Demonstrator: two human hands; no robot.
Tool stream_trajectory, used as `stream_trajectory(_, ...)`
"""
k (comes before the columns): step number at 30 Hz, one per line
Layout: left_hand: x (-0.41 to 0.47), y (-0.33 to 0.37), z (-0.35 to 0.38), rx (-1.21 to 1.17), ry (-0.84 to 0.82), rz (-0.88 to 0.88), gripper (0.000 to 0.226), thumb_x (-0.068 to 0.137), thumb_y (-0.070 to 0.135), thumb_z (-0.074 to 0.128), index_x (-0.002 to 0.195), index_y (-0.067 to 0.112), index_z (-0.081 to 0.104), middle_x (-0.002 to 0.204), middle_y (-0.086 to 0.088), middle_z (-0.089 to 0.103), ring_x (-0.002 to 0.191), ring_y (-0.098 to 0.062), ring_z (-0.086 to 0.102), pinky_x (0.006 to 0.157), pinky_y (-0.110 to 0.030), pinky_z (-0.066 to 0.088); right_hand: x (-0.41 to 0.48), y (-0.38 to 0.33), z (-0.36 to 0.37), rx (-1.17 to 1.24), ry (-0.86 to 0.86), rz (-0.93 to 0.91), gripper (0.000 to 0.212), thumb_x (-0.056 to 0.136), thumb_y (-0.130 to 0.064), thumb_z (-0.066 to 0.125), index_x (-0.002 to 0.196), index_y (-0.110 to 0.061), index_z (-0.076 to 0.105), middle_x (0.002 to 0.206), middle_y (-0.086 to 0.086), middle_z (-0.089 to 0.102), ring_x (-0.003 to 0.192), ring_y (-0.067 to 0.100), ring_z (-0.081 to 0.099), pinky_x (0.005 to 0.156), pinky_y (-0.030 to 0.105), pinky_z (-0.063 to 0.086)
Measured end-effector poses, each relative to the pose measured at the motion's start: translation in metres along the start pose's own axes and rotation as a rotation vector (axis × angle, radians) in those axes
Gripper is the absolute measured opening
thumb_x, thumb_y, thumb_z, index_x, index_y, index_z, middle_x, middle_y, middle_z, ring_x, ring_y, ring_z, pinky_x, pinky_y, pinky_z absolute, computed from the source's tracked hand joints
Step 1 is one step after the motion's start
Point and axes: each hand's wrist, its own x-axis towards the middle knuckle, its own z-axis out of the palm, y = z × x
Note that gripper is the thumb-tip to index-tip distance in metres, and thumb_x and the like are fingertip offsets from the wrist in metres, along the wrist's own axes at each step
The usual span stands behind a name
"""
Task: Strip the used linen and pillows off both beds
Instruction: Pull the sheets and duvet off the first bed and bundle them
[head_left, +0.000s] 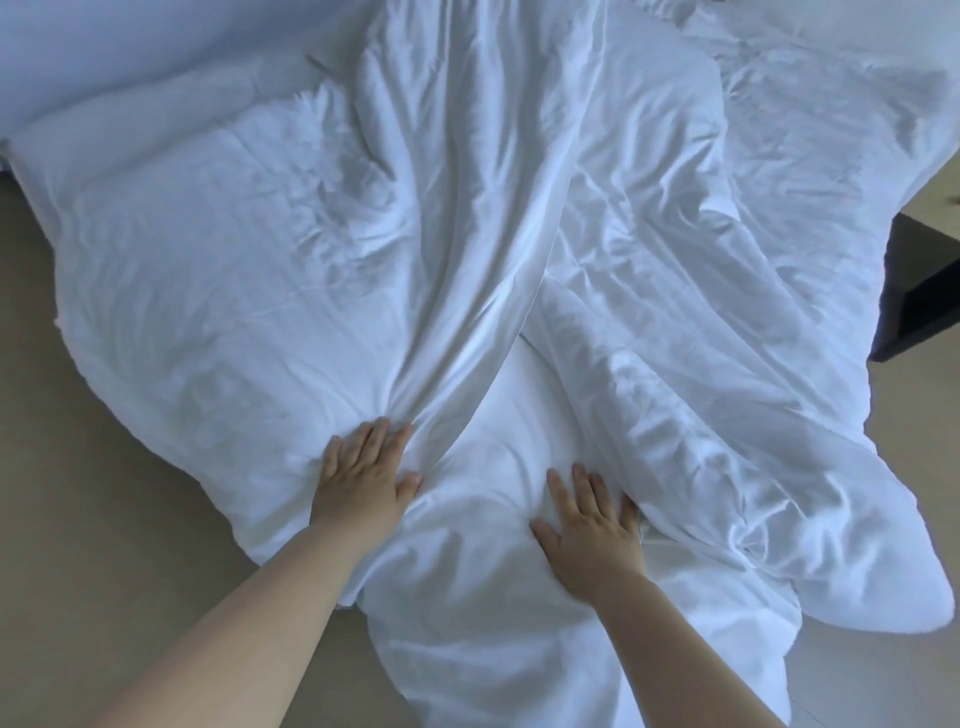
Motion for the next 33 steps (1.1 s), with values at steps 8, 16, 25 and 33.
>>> stream_trajectory(8, 0.002, 0.036, -0.002, -0.101, -0.046, -0.204, 0.059, 0.097, 0.044, 0.026, 0.148, 0.029, -0.001, 0.157, 0.002, -0.009, 0.145, -0.016, -0.007, 0.116, -0.039, -0.005, -0.006, -0.020, -0.051, 0.061, 0.574, -0.345, 0.039, 0.070, -0.028, 0.053, 0.107, -0.016, 0.063, 0.093, -0.002, 0.069, 0.081, 0.019, 0.067, 0.076, 0.026, 0.050)
stream_trajectory(16, 0.045, 0.115, -0.058, -0.591, 0.214, -0.476, 0.056, 0.093, 0.042, 0.044, 0.143, 0.022, 0.030, 0.150, 0.000, 0.029, 0.137, -0.020, 0.030, 0.113, -0.038, 0.021, 0.089, 0.082, -0.100, 0.032, 0.433, -0.365, 0.064, 0.065, -0.042, 0.030, 0.119, -0.014, 0.049, 0.112, 0.010, 0.067, 0.100, 0.026, 0.066, 0.096, 0.040, 0.033)
stream_trajectory(25, 0.093, 0.285, -0.019, -0.598, 0.077, -0.580, 0.063, 0.096, 0.044, 0.034, 0.146, 0.033, -0.002, 0.156, 0.004, 0.010, 0.143, -0.012, 0.013, 0.115, -0.040, 0.013, 0.118, 0.170, -0.086, -0.038, -0.070, -0.569, 0.090, 0.061, -0.060, 0.016, 0.131, -0.016, 0.053, 0.135, 0.014, 0.052, 0.123, 0.027, 0.053, 0.102, 0.044, 0.010)
stream_trajectory(33, 0.071, 0.285, -0.003, -0.337, 0.006, -0.547, 0.072, 0.095, 0.044, 0.036, 0.145, 0.030, -0.014, 0.157, 0.000, 0.002, 0.145, -0.014, 0.002, 0.116, -0.037, 0.001, 0.130, 0.203, -0.109, -0.085, -0.099, -0.703, 0.087, 0.074, -0.048, 0.028, 0.146, -0.005, 0.006, 0.148, 0.008, 0.036, 0.135, 0.014, 0.037, 0.110, 0.031, 0.030)
